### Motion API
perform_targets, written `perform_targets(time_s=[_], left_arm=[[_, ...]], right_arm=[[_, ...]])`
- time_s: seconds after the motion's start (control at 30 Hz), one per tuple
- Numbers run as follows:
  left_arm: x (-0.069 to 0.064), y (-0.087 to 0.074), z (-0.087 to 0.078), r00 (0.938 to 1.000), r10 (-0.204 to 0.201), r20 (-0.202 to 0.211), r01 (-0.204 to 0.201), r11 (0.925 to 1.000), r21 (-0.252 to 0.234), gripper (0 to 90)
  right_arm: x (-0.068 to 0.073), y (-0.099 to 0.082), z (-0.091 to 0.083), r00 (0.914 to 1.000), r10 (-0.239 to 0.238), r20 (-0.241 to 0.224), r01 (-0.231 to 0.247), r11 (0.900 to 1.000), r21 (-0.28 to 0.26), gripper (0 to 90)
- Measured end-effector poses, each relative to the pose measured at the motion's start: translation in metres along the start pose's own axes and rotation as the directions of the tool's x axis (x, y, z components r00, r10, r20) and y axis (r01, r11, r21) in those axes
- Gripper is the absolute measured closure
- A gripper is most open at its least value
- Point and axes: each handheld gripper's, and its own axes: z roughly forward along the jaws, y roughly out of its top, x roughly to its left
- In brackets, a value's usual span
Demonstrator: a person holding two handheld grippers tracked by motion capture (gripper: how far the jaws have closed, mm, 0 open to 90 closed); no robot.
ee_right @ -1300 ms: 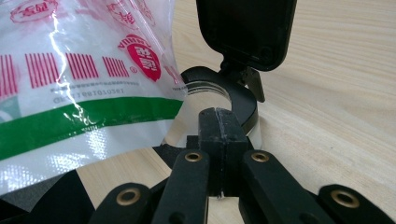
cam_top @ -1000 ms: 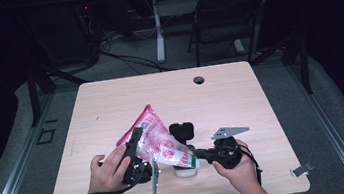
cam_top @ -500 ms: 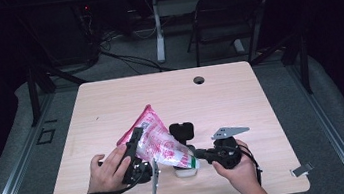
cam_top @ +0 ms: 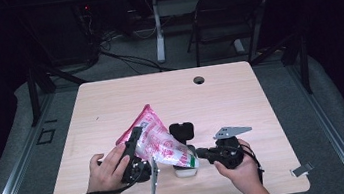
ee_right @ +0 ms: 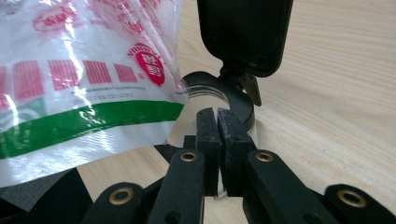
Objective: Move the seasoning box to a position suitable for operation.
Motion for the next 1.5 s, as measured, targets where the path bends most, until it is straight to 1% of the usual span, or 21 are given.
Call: perform_targets(time_s=[0.03, 0.1, 0.17, 0.27, 0.3, 0.37, 0.4, 0.47, 0.63, 0.7, 0.83, 0.87, 0.9, 0.97, 1.1, 1.27, 1.37, 1.5], left_arm=[[0.000, 0.000, 0.000, 1.0000, 0.006, -0.005, -0.006, 1.0000, -0.003, 60.3], [0.001, 0.000, 0.000, 1.0000, 0.007, -0.002, -0.007, 1.0000, -0.004, 60.3], [0.000, 0.000, 0.001, 1.0000, -0.004, 0.009, 0.004, 1.0000, 0.004, 60.3], [0.001, 0.000, 0.001, 1.0000, 0.001, 0.003, -0.001, 1.0000, 0.004, 60.3], [0.001, 0.000, 0.001, 1.0000, -0.008, 0.005, 0.008, 1.0000, 0.004, 60.4], [0.002, 0.000, 0.001, 0.9999, -0.010, 0.004, 0.010, 0.9999, 0.003, 60.4], [0.002, -0.001, 0.002, 0.9997, -0.021, 0.010, 0.021, 0.9997, 0.009, 60.4], [0.003, -0.001, 0.002, 0.9998, -0.018, 0.002, 0.018, 0.9998, 0.006, 60.4], [0.004, -0.002, 0.003, 0.9995, -0.028, 0.014, 0.027, 0.9995, 0.012, 60.4], [0.004, -0.002, 0.003, 0.9994, -0.028, 0.019, 0.028, 0.9995, 0.013, 60.4], [0.004, -0.002, 0.004, 0.9994, -0.029, 0.021, 0.029, 0.9995, 0.010, 60.4], [0.004, -0.001, 0.004, 0.9997, -0.021, 0.014, 0.021, 0.9998, 0.008, 60.4], [0.004, -0.001, 0.004, 0.9994, -0.028, 0.022, 0.028, 0.9996, 0.010, 60.4], [0.004, -0.002, 0.005, 0.9992, -0.031, 0.025, 0.031, 0.9995, 0.007, 60.4], [0.005, -0.002, 0.005, 0.9995, -0.024, 0.019, 0.023, 0.9997, 0.008, 60.5], [0.005, -0.002, 0.005, 0.9993, -0.032, 0.019, 0.032, 0.9995, 0.007, 60.5], [0.005, -0.001, 0.005, 0.9993, -0.031, 0.022, 0.031, 0.9995, 0.006, 60.5], [0.002, 0.000, 0.006, 0.9993, -0.026, 0.028, 0.026, 0.9996, -0.002, 60.5]], right_arm=[[0.000, 0.001, -0.001, 1.0000, -0.001, -0.003, 0.001, 1.0000, -0.003, 87.5], [0.002, 0.003, -0.004, 0.9999, -0.014, -0.009, 0.014, 0.9999, -0.009, 86.7], [0.005, 0.003, -0.005, 0.9997, -0.023, -0.006, 0.023, 0.9997, -0.011, 85.8], [0.005, 0.003, -0.005, 0.9996, -0.029, -0.007, 0.029, 0.9996, -0.007, 84.7], [0.006, 0.002, -0.004, 0.9994, -0.035, -0.006, 0.035, 0.9994, -0.001, 84.3], [0.007, 0.002, -0.004, 0.9990, -0.043, -0.009, 0.043, 0.9991, 0.001, 83.2], [0.007, 0.002, -0.004, 0.9987, -0.051, -0.010, 0.051, 0.9987, -0.001, 82.6], [0.009, 0.002, -0.004, 0.9982, -0.058, -0.015, 0.058, 0.9983, -0.001, 81.6], [0.013, 0.002, -0.004, 0.9969, -0.077, -0.011, 0.077, 0.9970, -0.003, 80.2], [0.014, 0.002, -0.004, 0.9960, -0.088, -0.016, 0.088, 0.9961, 0.003, 79.3], [0.015, 0.000, -0.003, 0.9943, -0.107, -0.008, 0.107, 0.9942, 0.012, 78.8], [0.015, 0.000, -0.003, 0.9938, -0.111, -0.009, 0.111, 0.9938, 0.014, 78.6], [0.015, 0.000, -0.003, 0.9934, -0.115, -0.005, 0.115, 0.9932, 0.018, 78.1], [0.016, 0.000, -0.003, 0.9925, -0.122, -0.011, 0.122, 0.9922, 0.024, 77.2], [0.016, -0.001, -0.002, 0.9902, -0.140, -0.003, 0.140, 0.9894, 0.038, 76.0], [0.012, -0.003, -0.002, 0.9919, -0.127, 0.005, 0.127, 0.9909, 0.045, 75.3], [0.012, -0.003, -0.002, 0.9918, -0.128, 0.006, 0.127, 0.9909, 0.044, 74.0], [0.017, -0.002, -0.002, 0.9883, -0.152, -0.011, 0.153, 0.9879, 0.030, 69.6]])
